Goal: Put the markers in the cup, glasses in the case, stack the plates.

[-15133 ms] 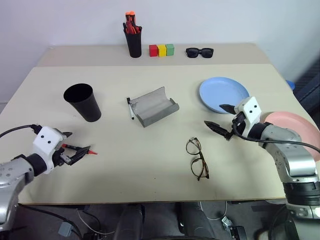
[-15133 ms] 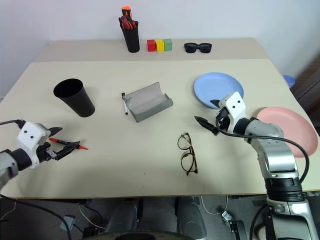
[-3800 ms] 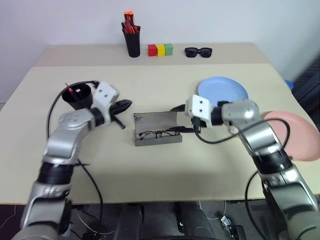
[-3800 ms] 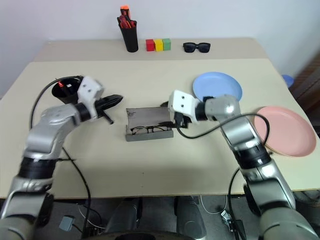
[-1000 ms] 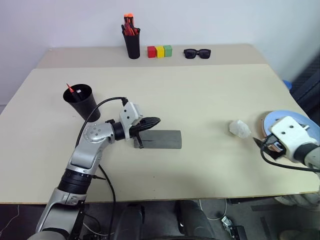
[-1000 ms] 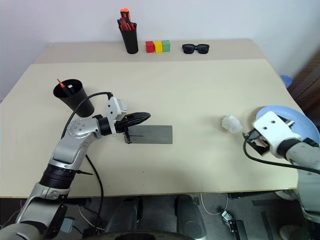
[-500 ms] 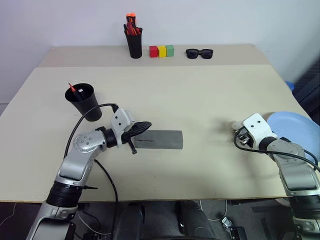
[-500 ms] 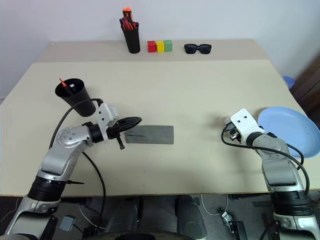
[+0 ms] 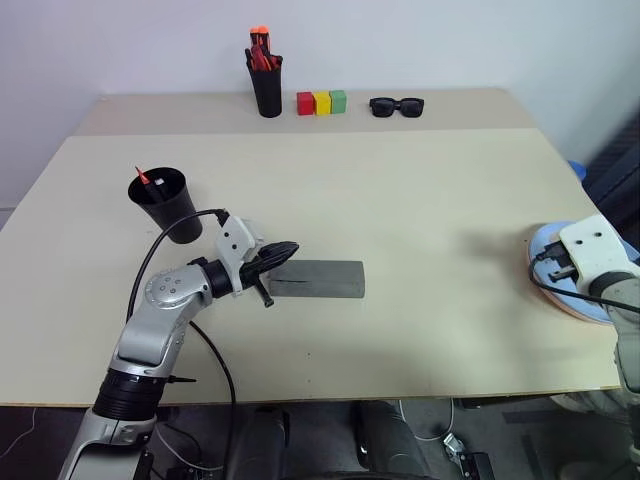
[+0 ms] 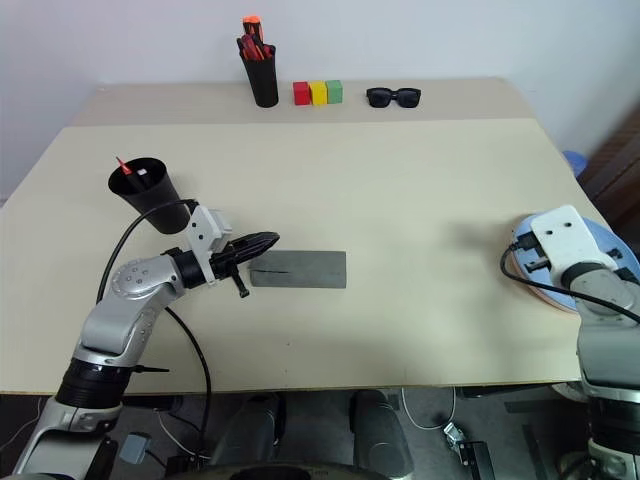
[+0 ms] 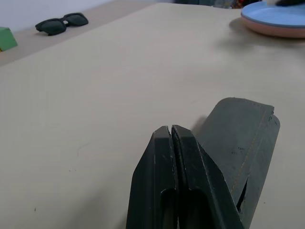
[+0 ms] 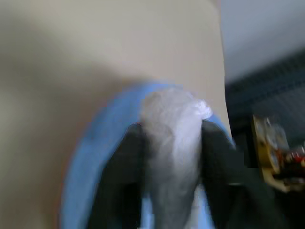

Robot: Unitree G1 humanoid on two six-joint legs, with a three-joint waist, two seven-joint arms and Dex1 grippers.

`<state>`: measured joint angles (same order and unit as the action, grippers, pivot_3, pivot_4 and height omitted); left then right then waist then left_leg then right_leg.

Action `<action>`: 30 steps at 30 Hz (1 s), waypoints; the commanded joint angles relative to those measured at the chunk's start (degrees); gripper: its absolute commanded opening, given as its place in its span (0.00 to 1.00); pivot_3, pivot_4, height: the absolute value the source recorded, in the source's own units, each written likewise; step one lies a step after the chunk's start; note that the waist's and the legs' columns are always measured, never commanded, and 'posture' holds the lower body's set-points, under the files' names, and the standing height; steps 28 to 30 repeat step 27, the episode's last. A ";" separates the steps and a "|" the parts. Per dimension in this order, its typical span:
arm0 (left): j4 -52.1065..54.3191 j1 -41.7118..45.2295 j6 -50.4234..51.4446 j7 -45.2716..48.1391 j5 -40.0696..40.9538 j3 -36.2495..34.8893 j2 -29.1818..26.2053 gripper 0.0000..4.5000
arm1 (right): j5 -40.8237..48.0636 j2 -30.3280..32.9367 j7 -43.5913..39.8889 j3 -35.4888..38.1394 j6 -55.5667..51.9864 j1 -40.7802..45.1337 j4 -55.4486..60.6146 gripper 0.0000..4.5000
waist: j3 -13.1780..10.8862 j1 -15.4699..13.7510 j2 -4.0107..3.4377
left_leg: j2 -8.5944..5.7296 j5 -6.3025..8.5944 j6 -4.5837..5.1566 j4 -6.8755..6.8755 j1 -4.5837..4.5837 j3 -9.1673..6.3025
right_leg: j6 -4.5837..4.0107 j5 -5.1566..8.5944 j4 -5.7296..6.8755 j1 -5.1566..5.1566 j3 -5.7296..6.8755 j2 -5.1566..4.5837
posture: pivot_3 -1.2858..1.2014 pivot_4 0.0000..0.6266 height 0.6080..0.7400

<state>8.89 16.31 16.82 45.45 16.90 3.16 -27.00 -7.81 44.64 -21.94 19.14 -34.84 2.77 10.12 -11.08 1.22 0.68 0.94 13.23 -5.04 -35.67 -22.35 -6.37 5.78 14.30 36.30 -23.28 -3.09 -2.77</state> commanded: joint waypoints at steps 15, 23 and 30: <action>8.71 -15.77 -3.56 -15.57 -2.50 -14.34 1.15 0.00 | 14.93 -5.69 -10.73 -3.77 12.51 12.99 -1.60 0.84 | 0.01 1.40 -0.02 | 0.02 0.00 0.01 0.03 0.05 0.00 | 0.00 0.00 0.03 0.01 -0.02 0.01 | 0.52 0.24 1.00; 10.38 -23.98 -7.94 -19.27 -4.66 -19.20 0.82 0.00 | 20.42 -7.74 -19.51 -9.31 15.13 13.31 -3.83 0.84 | 0.00 0.67 -0.01 | 0.00 0.02 0.02 -0.02 -0.03 -0.01 | 0.00 0.01 -0.05 0.03 -0.01 -0.02 | 0.52 0.24 1.00; 10.96 -25.23 -8.10 -20.94 -5.08 -19.60 1.45 0.00 | 20.26 -9.16 -19.77 -11.30 17.03 15.25 -6.30 0.84 | 0.00 0.86 -0.01 | 0.00 0.02 0.01 -0.02 -0.01 -0.01 | -0.01 0.01 -0.05 0.03 -0.01 -0.01 | 0.52 0.24 1.00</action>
